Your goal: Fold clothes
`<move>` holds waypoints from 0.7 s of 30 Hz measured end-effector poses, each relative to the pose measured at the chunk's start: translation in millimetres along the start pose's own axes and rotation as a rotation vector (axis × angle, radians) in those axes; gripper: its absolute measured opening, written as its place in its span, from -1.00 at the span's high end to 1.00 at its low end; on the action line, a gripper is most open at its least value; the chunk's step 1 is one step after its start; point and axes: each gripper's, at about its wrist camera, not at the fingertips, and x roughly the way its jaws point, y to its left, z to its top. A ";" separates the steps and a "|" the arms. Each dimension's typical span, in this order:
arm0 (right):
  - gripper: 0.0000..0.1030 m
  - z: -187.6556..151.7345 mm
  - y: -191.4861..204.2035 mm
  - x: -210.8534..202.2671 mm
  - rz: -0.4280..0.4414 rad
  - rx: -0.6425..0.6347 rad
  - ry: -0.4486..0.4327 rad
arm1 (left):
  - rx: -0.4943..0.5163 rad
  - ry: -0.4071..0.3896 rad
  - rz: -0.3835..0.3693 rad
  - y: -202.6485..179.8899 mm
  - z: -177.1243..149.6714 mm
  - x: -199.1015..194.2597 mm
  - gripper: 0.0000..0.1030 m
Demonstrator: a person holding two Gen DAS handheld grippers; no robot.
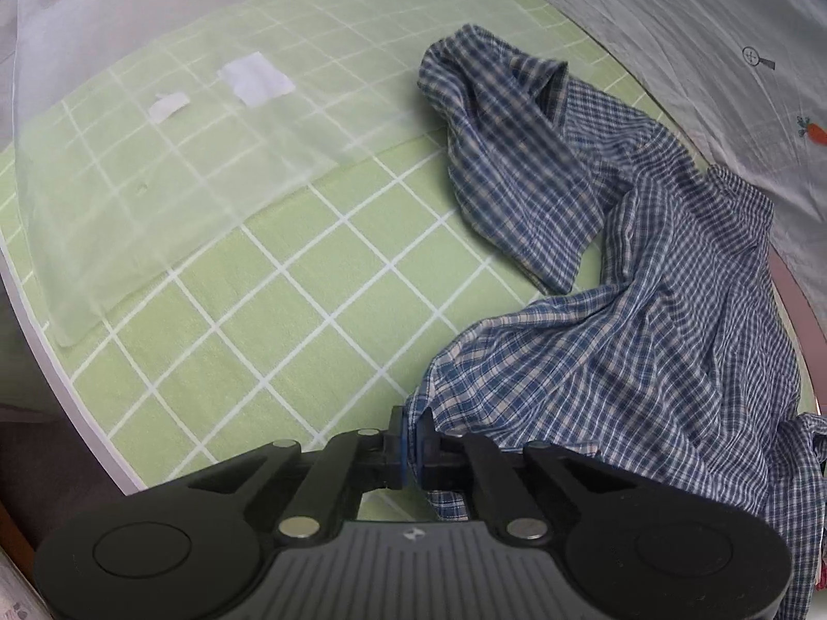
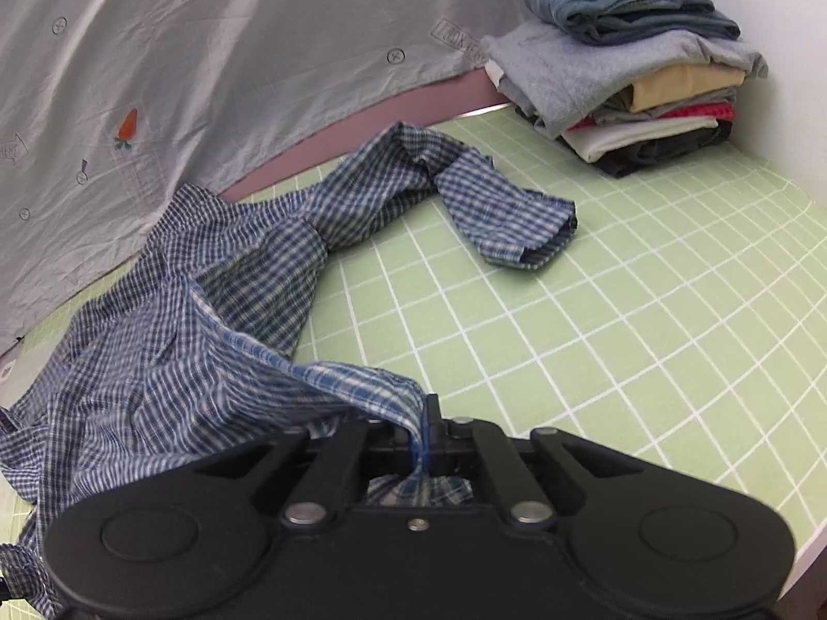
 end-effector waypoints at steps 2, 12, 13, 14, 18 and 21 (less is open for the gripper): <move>0.96 10.7 -7.0 -17.8 0.065 0.018 -0.023 | -0.005 -0.033 -0.050 8.2 8.1 -21.7 0.95; 0.96 -23.4 -36.5 -18.6 0.079 0.145 0.113 | -0.121 0.045 -0.115 36.1 3.0 -18.6 0.95; 0.96 -26.7 -34.9 -21.3 0.082 0.135 0.118 | -0.095 0.027 -0.137 34.6 0.8 -28.4 0.95; 0.96 -26.6 -37.9 -28.2 0.119 0.168 0.104 | -0.072 0.008 -0.159 33.2 -1.1 -38.2 0.95; 0.92 -27.6 -51.6 -26.4 0.100 0.221 0.107 | -0.022 -0.048 -0.162 33.1 5.6 -53.8 0.92; 0.74 -32.2 -58.3 -11.7 0.014 0.202 0.149 | 0.032 -0.039 -0.026 34.9 7.6 -30.2 0.87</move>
